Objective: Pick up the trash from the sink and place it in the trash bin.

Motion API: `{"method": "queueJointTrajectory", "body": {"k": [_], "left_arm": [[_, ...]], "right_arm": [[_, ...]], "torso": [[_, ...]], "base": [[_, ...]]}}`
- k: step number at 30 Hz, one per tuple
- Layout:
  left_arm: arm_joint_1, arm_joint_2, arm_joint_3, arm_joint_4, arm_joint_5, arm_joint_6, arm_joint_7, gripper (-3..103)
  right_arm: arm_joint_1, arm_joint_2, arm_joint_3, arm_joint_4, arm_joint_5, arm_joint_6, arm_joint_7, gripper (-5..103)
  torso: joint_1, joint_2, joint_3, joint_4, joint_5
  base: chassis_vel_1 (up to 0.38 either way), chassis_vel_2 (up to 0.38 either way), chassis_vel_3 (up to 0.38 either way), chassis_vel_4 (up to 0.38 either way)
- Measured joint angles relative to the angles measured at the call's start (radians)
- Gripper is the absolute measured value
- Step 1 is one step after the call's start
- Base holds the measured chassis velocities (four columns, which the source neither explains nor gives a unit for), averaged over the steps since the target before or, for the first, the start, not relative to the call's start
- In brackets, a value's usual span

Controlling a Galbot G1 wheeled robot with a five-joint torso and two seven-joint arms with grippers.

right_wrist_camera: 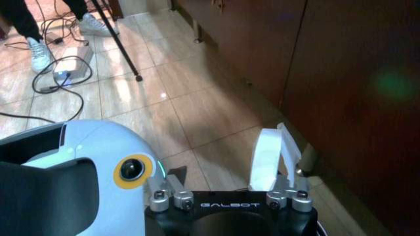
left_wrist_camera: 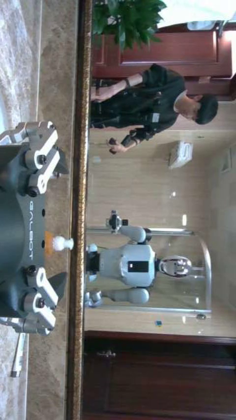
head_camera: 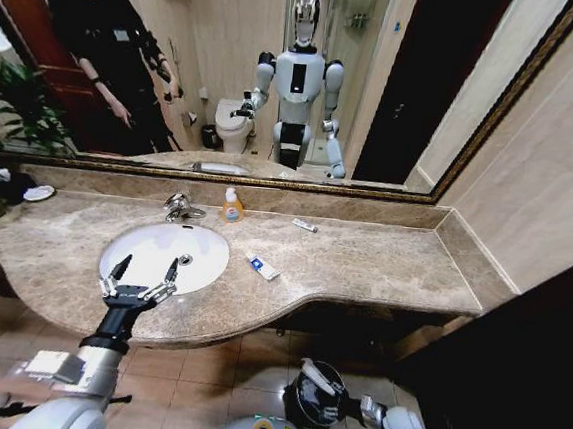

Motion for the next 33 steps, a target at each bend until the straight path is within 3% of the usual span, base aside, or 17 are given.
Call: {"method": "queueJointTrajectory", "body": {"k": [1, 3, 5, 6, 12, 20, 21, 23, 24, 26, 27, 28, 29, 30, 32, 33], "left_arm": [[0.000, 0.000, 0.000, 0.000, 0.000, 0.000, 0.000, 100], [0.000, 0.000, 0.000, 0.000, 0.000, 0.000, 0.000, 100], [0.000, 0.000, 0.000, 0.000, 0.000, 0.000, 0.000, 100], [0.000, 0.000, 0.000, 0.000, 0.000, 0.000, 0.000, 100], [0.000, 0.000, 0.000, 0.000, 0.000, 0.000, 0.000, 100], [0.000, 0.000, 0.000, 0.000, 0.000, 0.000, 0.000, 100], [0.000, 0.000, 0.000, 0.000, 0.000, 0.000, 0.000, 100], [0.000, 0.000, 0.000, 0.000, 0.000, 0.000, 0.000, 100], [0.000, 0.000, 0.000, 0.000, 0.000, 0.000, 0.000, 100], [0.000, 0.000, 0.000, 0.000, 0.000, 0.000, 0.000, 100], [0.000, 0.000, 0.000, 0.000, 0.000, 0.000, 0.000, 100], [0.000, 0.000, 0.000, 0.000, 0.000, 0.000, 0.000, 100], [0.000, 0.000, 0.000, 0.000, 0.000, 0.000, 0.000, 100], [0.000, 0.000, 0.000, 0.000, 0.000, 0.000, 0.000, 100], [0.000, 0.000, 0.000, 0.000, 0.000, 0.000, 0.000, 100], [0.000, 0.000, 0.000, 0.000, 0.000, 0.000, 0.000, 100]], "right_arm": [[-0.001, -0.002, -0.004, 0.004, -0.009, 0.000, 0.001, 85], [-0.001, -0.002, -0.006, 0.005, -0.012, -0.001, 0.002, 85], [-0.005, -0.002, -0.011, 0.011, -0.024, -0.009, 0.007, 90], [-0.010, -0.001, -0.014, 0.018, -0.041, -0.014, 0.024, 99], [-0.020, 0.003, -0.019, 0.018, -0.058, -0.015, 0.052, 103], [-0.015, -0.001, -0.012, 0.008, -0.034, -0.016, 0.051, 100], [-0.013, -0.005, -0.004, 0.008, -0.006, -0.016, 0.037, 100], [-0.011, -0.029, 0.017, 0.007, 0.150, -0.017, -0.079, 100], [-0.011, -0.029, 0.017, 0.007, 0.150, -0.017, -0.079, 100], [-0.010, -0.061, 0.040, 0.003, 0.334, -0.010, -0.250, 100], [-0.010, -0.090, 0.071, 0.004, 0.479, 0.000, -0.395, 100], [-0.018, -0.111, 0.083, 0.013, 0.562, 0.011, -0.441, 100], [-0.018, -0.111, 0.083, 0.013, 0.562, 0.011, -0.441, 100], [-0.031, -0.132, 0.084, 0.024, 0.636, 0.010, -0.459, 100], [-0.076, -0.192, 0.075, 0.070, 0.875, -0.022, -0.463, 100], [-0.076, -0.192, 0.075, 0.070, 0.875, -0.022, -0.463, 100]], "torso": [[0.000, 0.000, 0.000, 0.0000, -0.0001], [0.000, 0.000, 0.000, 0.0000, 0.0000], [0.000, 0.000, 0.000, 0.0000, 0.0001], [0.000, 0.000, 0.000, 0.0000, 0.0000], [0.000, 0.000, 0.000, 0.0000, 0.0000], [0.000, 0.000, 0.000, 0.0000, 0.0002], [0.000, 0.000, 0.000, 0.0000, 0.0003], [0.000, 0.000, 0.000, 0.0001, 0.0002], [0.000, 0.000, 0.000, 0.0001, 0.0002], [0.000, 0.000, 0.000, 0.0000, 0.0005], [0.000, 0.000, 0.000, 0.0000, 0.0002], [0.000, 0.000, 0.000, 0.0002, 0.0002], [0.000, 0.000, 0.000, 0.0002, 0.0002], [0.000, 0.000, 0.000, 0.0002, 0.0002], [0.000, 0.000, 0.000, -0.0004, -0.0005], [0.000, 0.000, 0.000, -0.0004, -0.0005]], "base": [[0.000, 0.000, 0.000, 0.000], [0.000, 0.000, 0.000, 0.000], [0.000, 0.000, 0.000, 0.000], [0.000, 0.000, 0.000, 0.000], [0.000, 0.000, 0.000, 0.000], [0.000, 0.000, 0.000, 0.000], [0.000, 0.000, 0.000, 0.000], [0.000, 0.000, 0.000, 0.000], [0.000, 0.000, 0.000, 0.000], [0.000, 0.000, 0.000, 0.000], [0.000, 0.000, 0.000, 0.000], [0.000, 0.000, 0.000, 0.000], [0.000, 0.000, 0.000, 0.000], [0.000, 0.000, 0.000, 0.000], [0.000, 0.000, 0.000, 0.000], [0.000, 0.000, 0.000, 0.000]]}}
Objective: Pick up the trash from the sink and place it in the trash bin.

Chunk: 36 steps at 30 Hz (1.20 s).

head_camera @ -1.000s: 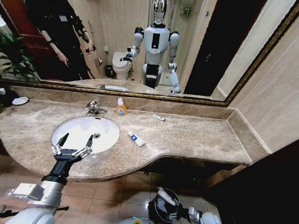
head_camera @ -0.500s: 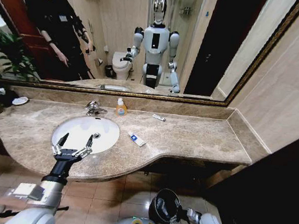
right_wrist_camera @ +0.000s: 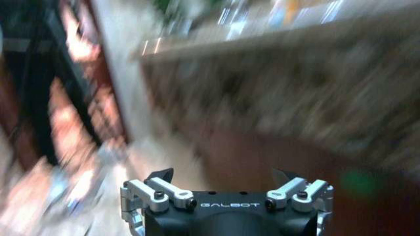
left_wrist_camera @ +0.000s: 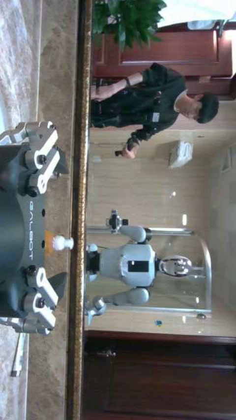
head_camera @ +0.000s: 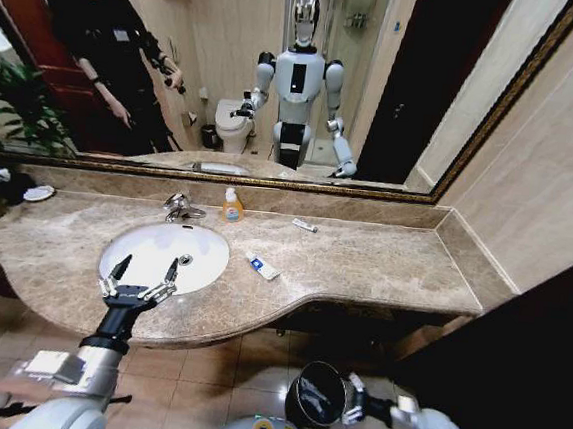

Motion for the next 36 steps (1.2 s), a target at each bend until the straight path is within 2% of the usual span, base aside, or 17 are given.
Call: {"method": "queueJointTrajectory", "body": {"k": [2, 3, 5, 8, 9, 10, 11, 12, 13, 14, 16, 18, 19, 20, 23, 27, 36], "left_arm": [[0.000, 0.000, 0.000, 0.000, 0.000, 0.000, 0.000, 100], [0.000, 0.000, 0.000, 0.000, 0.000, 0.000, 0.000, 100], [0.000, 0.000, 0.000, 0.000, 0.000, 0.000, 0.000, 100], [0.000, 0.000, 0.000, 0.000, 0.000, 0.000, 0.000, 100], [0.000, 0.000, 0.000, 0.000, 0.000, 0.000, 0.000, 100], [0.000, 0.000, 0.000, 0.000, 0.000, 0.000, 0.000, 100], [0.000, 0.000, 0.000, 0.000, 0.000, 0.000, 0.000, 100], [0.000, 0.000, 0.000, 0.000, 0.000, 0.000, 0.000, 100], [0.000, 0.000, 0.000, 0.000, 0.000, 0.000, 0.000, 100], [0.000, 0.000, 0.000, 0.000, 0.000, 0.000, 0.000, 100], [0.000, 0.000, 0.000, 0.000, 0.000, 0.000, 0.000, 100], [0.000, 0.000, 0.000, 0.000, 0.000, 0.000, 0.000, 100], [0.000, 0.000, 0.000, 0.000, 0.000, 0.000, 0.000, 100], [0.000, 0.000, 0.000, 0.000, 0.000, 0.000, 0.000, 100], [0.000, 0.000, 0.000, 0.000, 0.000, 0.000, 0.000, 100], [0.000, 0.000, 0.000, 0.000, 0.000, 0.000, 0.000, 100], [0.000, 0.000, 0.000, 0.000, 0.000, 0.000, 0.000, 100]], "right_arm": [[-0.025, -0.025, 0.010, 0.083, 0.140, -0.079, 0.000, 100], [-0.025, -0.025, 0.010, 0.083, 0.140, -0.079, 0.000, 100], [-0.042, -0.033, 0.025, 0.184, 0.213, -0.161, 0.006, 100], [-0.082, -0.041, -0.016, 0.434, 0.272, -0.258, 0.319, 100], [-0.082, -0.041, -0.016, 0.434, 0.272, -0.258, 0.319, 100], [-0.086, -0.045, -0.037, 0.478, 0.272, -0.270, 0.392, 100], [-0.082, -0.060, -0.113, 0.577, 0.266, -0.295, 0.583, 100], [-0.065, -0.075, -0.175, 0.634, 0.252, -0.310, 0.709, 100], [-0.065, -0.075, -0.175, 0.634, 0.252, -0.310, 0.709, 100], [-0.046, -0.086, -0.215, 0.670, 0.242, -0.328, 0.779, 100], [0.029, -0.131, -0.331, 0.772, 0.200, -0.418, 1.014, 100], [0.050, -0.143, -0.352, 0.790, 0.191, -0.448, 1.062, 100], [0.111, -0.173, -0.393, 0.817, 0.160, -0.532, 1.155, 100], [0.158, -0.193, -0.420, 0.816, 0.144, -0.582, 1.194, 100], [0.236, -0.224, -0.471, 0.787, 0.133, -0.624, 1.243, 100], [0.481, -0.300, -0.655, 0.609, 0.134, -0.644, 1.274, 100], [0.804, -0.265, -0.900, 0.387, 0.169, -0.712, 1.261, 100]], "torso": [[0.000, 0.000, 0.000, 0.0003, 0.0013], [0.000, 0.000, 0.000, 0.0003, 0.0013], [0.000, 0.000, 0.000, 0.0003, 0.0002], [0.000, 0.000, 0.000, 0.0003, 0.0003], [0.000, 0.000, 0.000, 0.0003, 0.0003], [0.000, 0.000, 0.000, 0.0002, -0.0001], [0.000, 0.000, 0.000, 0.0002, 0.0003], [0.000, 0.000, 0.000, 0.0004, 0.0010], [0.000, 0.000, 0.000, 0.0004, 0.0010], [0.000, 0.000, 0.000, 0.0004, 0.0009], [0.000, 0.000, 0.000, 0.0006, 0.0004], [0.000, 0.000, 0.000, 0.0006, 0.0004], [0.000, 0.000, 0.000, 0.0006, 0.0001], [0.000, 0.000, 0.000, 0.0003, 0.0002], [0.000, 0.000, 0.000, 0.0003, 0.0004], [0.000, 0.000, 0.000, 0.0003, 0.0005], [0.000, 0.000, 0.000, 0.0005, 0.0006]], "base": [[0.000, 0.000, 0.000, 0.000], [0.000, 0.000, 0.000, 0.000], [0.000, 0.000, 0.000, 0.000], [0.000, 0.000, 0.000, 0.000], [0.000, 0.000, 0.000, 0.000], [0.000, 0.000, 0.000, 0.000], [0.000, 0.000, 0.000, 0.000], [0.000, 0.000, 0.000, 0.000], [0.000, 0.000, 0.000, 0.000], [0.000, 0.000, 0.000, 0.000], [0.000, 0.000, 0.000, 0.000], [0.000, 0.000, 0.000, 0.000], [0.000, 0.000, 0.000, 0.000], [0.000, 0.000, 0.000, 0.000], [0.000, 0.000, 0.000, 0.000], [0.000, 0.000, 0.000, 0.000], [0.000, 0.000, 0.000, 0.000]]}}
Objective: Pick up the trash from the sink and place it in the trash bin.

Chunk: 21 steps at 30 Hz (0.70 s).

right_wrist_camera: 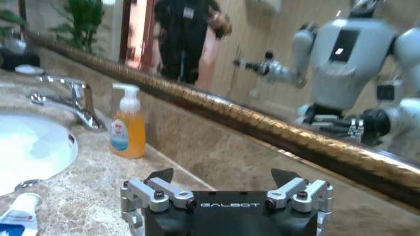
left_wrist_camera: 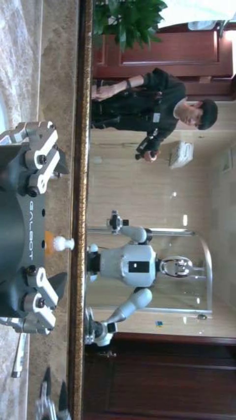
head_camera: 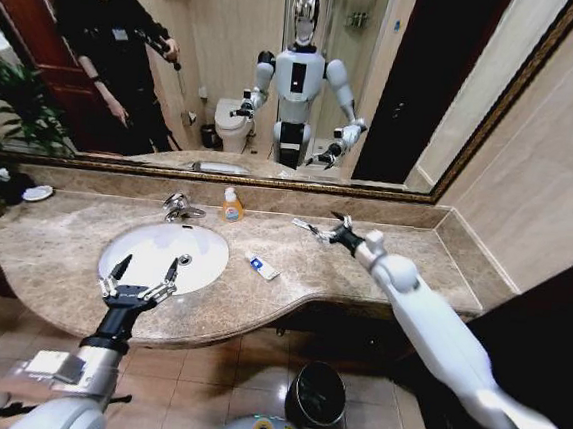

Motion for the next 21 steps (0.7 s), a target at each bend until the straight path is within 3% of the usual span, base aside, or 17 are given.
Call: {"method": "queueJointTrajectory", "body": {"k": [2, 4, 9, 12, 14, 17, 18, 21], "left_arm": [[0.000, 0.000, 0.000, 0.000, 0.000, 0.000, 0.000, 100], [0.000, 0.000, 0.000, 0.000, 0.000, 0.000, 0.000, 100], [0.000, 0.000, 0.000, 0.000, 0.000, 0.000, 0.000, 100], [0.000, 0.000, 0.000, 0.000, 0.000, 0.000, 0.000, 100], [0.000, 0.000, 0.000, 0.000, 0.000, 0.000, 0.000, 100], [0.000, 0.000, 0.000, 0.000, 0.000, 0.000, 0.000, 100], [0.000, 0.000, 0.000, 0.000, 0.000, 0.000, 0.000, 100], [0.000, 0.000, 0.000, 0.000, 0.000, 0.000, 0.000, 100]], "right_arm": [[0.028, 0.009, -0.028, -0.015, 0.004, -0.018, 0.013, 100], [0.130, 0.058, -0.134, -0.083, 0.016, -0.101, 0.103, 100], [0.208, 0.110, -0.200, -0.156, 0.034, -0.155, 0.191, 100], [0.260, 0.159, -0.220, -0.223, 0.051, -0.235, 0.256, 100], [0.264, 0.161, -0.218, -0.229, 0.052, -0.259, 0.247, 100], [0.264, 0.137, -0.198, -0.244, 0.011, -0.291, 0.103, 100], [0.264, 0.137, -0.198, -0.244, 0.011, -0.291, 0.103, 100], [0.269, 0.124, -0.157, -0.319, -0.088, -0.224, -0.094, 100]], "torso": [[0.000, 0.000, 0.000, -0.0001, -0.0001], [0.000, 0.000, 0.000, -0.0001, -0.0001], [0.000, 0.000, 0.000, 0.0000, -0.0004], [0.000, 0.000, 0.000, 0.0001, -0.0003], [0.000, 0.000, 0.000, 0.0003, -0.0003], [0.000, 0.000, 0.000, 0.0000, -0.0002], [0.000, 0.000, 0.000, 0.0000, -0.0002], [0.000, 0.000, 0.000, -0.0005, 0.0001]], "base": [[0.000, 0.000, 0.000, 0.000], [0.000, 0.000, 0.000, 0.000], [0.000, 0.000, 0.000, 0.000], [0.000, 0.000, 0.000, 0.000], [0.000, 0.000, 0.000, 0.000], [0.000, 0.000, 0.000, 0.000], [0.000, 0.000, 0.000, 0.000], [0.000, 0.000, 0.000, 0.000]]}}
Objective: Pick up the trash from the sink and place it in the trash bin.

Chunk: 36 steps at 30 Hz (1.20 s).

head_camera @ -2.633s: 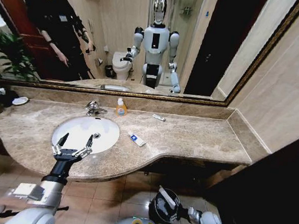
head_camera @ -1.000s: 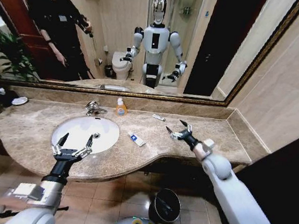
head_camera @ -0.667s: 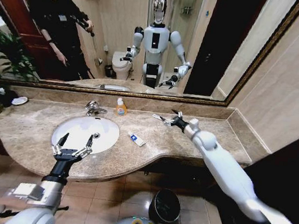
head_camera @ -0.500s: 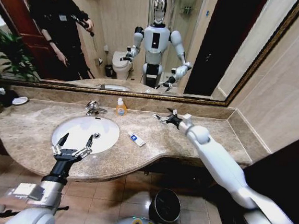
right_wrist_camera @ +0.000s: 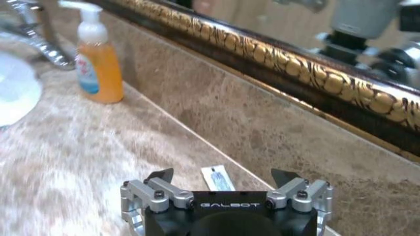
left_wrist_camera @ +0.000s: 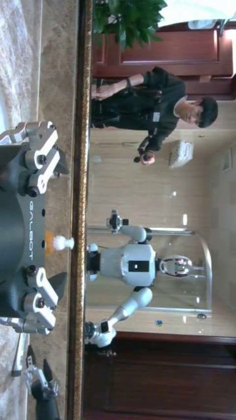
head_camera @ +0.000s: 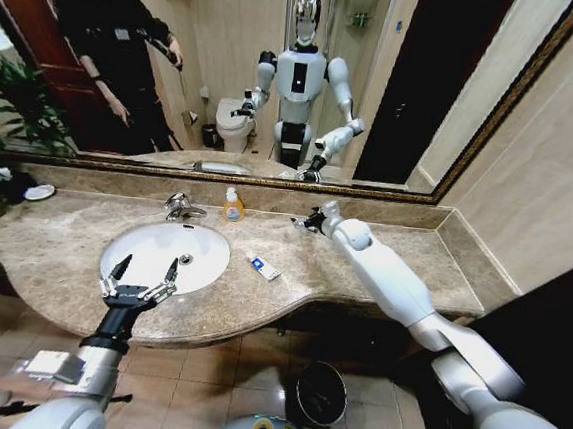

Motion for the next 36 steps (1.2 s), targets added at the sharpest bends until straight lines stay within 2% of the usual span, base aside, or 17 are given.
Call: {"method": "queueJointTrajectory", "body": {"k": [1, 4, 7, 14, 19, 24, 26, 29, 33, 35, 36], "left_arm": [[0.000, 0.000, 0.000, 0.000, 0.000, 0.000, 0.000, 100], [0.000, 0.000, 0.000, 0.000, 0.000, 0.000, 0.000, 100], [0.000, 0.000, 0.000, 0.000, 0.000, 0.000, 0.000, 100], [0.000, 0.000, 0.000, 0.000, 0.000, 0.000, 0.000, 100], [0.000, 0.000, 0.000, 0.000, 0.000, 0.000, 0.000, 100], [0.000, 0.000, 0.000, 0.000, 0.000, 0.000, 0.000, 100], [0.000, 0.000, 0.000, 0.000, 0.000, 0.000, 0.000, 100], [0.000, 0.000, 0.000, 0.000, 0.000, 0.000, 0.000, 100], [0.000, 0.000, 0.000, 0.000, 0.000, 0.000, 0.000, 100], [0.000, 0.000, 0.000, 0.000, 0.000, 0.000, 0.000, 100], [0.000, 0.000, 0.000, 0.000, 0.000, 0.000, 0.000, 100]], "right_arm": [[0.003, 0.000, 0.002, -0.019, -0.013, 0.024, -0.022, 100], [0.008, 0.006, -0.001, -0.051, -0.022, 0.051, -0.020, 100], [0.008, 0.018, -0.003, -0.064, -0.025, 0.045, -0.002, 100], [0.022, 0.026, -0.007, -0.098, -0.060, 0.026, -0.015, 100], [0.030, 0.025, 0.001, -0.111, -0.051, -0.019, -0.014, 100], [0.031, 0.017, 0.026, -0.112, 0.012, -0.140, -0.025, 98], [0.032, 0.016, 0.026, -0.112, 0.016, -0.146, -0.027, 98], [0.037, 0.012, 0.027, -0.113, 0.024, -0.155, -0.034, 94], [0.039, 0.009, 0.025, -0.122, 0.023, -0.154, -0.038, 77], [0.039, 0.009, 0.025, -0.123, 0.021, -0.152, -0.039, 77], [0.039, 0.007, 0.025, -0.123, 0.019, -0.150, -0.040, 68]], "torso": [[0.000, 0.000, 0.000, 0.0000, 0.0000], [0.000, 0.000, 0.000, 0.0001, -0.0001], [0.000, 0.000, 0.000, 0.0004, 0.0000], [0.000, 0.000, 0.000, 0.0003, -0.0003], [0.000, 0.000, 0.000, 0.0004, -0.0002], [0.000, 0.000, 0.000, 0.0003, -0.0001], [0.000, 0.000, 0.000, 0.0003, -0.0002], [0.000, 0.000, 0.000, 0.0004, -0.0002], [0.000, 0.000, 0.000, 0.0004, -0.0002], [0.000, 0.000, 0.000, 0.0004, -0.0001], [0.000, 0.000, 0.000, 0.0004, -0.0001]], "base": [[0.000, 0.000, 0.000, 0.000], [0.000, 0.000, 0.000, 0.000], [0.000, 0.000, 0.000, 0.000], [0.000, 0.000, 0.000, 0.000], [0.000, 0.000, 0.000, 0.000], [0.000, 0.000, 0.000, 0.000], [0.000, 0.000, 0.000, 0.000], [0.000, 0.000, 0.000, 0.000], [0.000, 0.000, 0.000, 0.000], [0.000, 0.000, 0.000, 0.000], [0.000, 0.000, 0.000, 0.000]]}}
